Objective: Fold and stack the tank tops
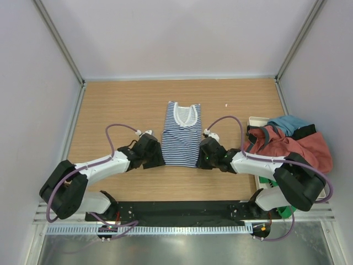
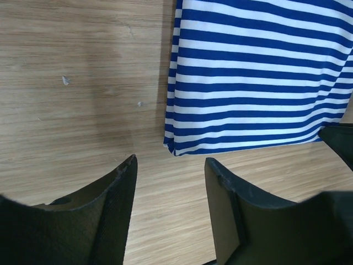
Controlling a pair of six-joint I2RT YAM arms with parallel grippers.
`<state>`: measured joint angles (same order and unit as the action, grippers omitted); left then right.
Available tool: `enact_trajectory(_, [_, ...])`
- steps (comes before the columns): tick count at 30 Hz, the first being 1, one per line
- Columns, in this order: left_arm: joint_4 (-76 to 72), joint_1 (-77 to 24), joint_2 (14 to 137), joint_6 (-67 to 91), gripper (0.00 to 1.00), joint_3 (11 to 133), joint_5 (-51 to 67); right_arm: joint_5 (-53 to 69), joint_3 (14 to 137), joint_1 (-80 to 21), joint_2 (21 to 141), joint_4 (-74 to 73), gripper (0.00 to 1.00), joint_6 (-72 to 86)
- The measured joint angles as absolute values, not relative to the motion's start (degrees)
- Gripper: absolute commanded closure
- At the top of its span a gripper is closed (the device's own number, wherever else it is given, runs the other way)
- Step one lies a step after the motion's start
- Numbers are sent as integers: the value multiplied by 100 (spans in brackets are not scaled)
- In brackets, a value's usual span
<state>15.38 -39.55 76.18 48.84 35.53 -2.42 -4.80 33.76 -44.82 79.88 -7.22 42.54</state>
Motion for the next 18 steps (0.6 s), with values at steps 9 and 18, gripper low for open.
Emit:
enact_trajectory(9, [1313, -3970, 7732, 4917, 62, 3553, -161, -432, 3153, -4477, 7813, -598, 99, 4370])
enact_trajectory(18, [1240, -4091, 7953, 4971, 100, 3553, -121, -427, 3116, -4477, 7780, -578, 99, 4377])
